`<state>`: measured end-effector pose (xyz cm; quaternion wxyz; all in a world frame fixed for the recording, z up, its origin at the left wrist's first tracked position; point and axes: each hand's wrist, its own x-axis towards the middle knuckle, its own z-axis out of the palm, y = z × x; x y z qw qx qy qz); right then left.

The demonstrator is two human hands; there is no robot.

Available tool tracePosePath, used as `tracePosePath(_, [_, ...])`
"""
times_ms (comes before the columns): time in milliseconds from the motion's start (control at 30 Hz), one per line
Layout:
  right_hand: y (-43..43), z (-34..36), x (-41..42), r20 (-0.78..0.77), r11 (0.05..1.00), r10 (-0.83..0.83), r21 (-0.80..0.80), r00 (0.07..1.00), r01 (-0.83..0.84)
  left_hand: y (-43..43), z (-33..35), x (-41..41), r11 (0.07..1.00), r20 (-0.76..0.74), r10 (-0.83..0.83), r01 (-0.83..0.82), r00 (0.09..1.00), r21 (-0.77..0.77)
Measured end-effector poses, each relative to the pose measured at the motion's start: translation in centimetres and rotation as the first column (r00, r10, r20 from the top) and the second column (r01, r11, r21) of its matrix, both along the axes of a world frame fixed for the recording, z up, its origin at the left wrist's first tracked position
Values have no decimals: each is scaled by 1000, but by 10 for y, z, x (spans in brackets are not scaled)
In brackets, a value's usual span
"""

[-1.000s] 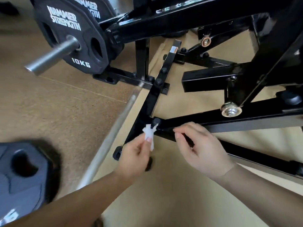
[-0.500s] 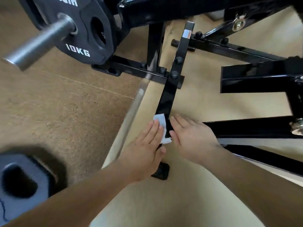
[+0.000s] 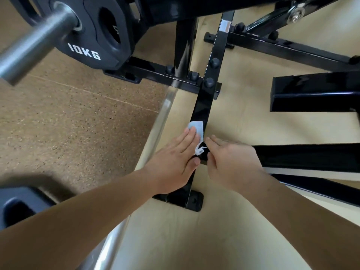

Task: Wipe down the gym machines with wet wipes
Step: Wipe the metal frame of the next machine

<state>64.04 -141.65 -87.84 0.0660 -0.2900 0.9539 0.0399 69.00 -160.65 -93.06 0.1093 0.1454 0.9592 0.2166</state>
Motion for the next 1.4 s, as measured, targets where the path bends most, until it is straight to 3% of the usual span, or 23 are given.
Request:
tracePosePath(167, [10,10,-13,122,1000,-19,3,992,19,5,18,36,999,79,-23,26,997,-46])
tracePosePath(300, [5,17,-12,170,999,-35,-24,985,39,2,37,11,989,112,82,-95,990,109])
tracePosePath(467, [5,16,-14,176,999,-40,-21,983,45,7,19,6,944,-55,265,-247,963,221])
tracePosePath(567, [8,16,-11,205,999,-22,-31,978,29,23,12,22,948,-15,293,-289,956,137])
tracePosePath(700, [15,13,-11,218,998,59,2,974,-61,44,27,32,959,80,230,-212,970,-188])
tracePosePath(800, [17,17,-13,241,996,84,20,967,-92,46,32,32,943,111,226,-189,968,-272])
tracePosePath(1300, [9,21,-17,212,998,49,14,976,-53,44,22,37,955,112,219,-189,969,-230])
tracePosePath(1400, [10,18,-28,217,986,-9,163,976,-27,44,12,58,954,37,209,-195,977,-229])
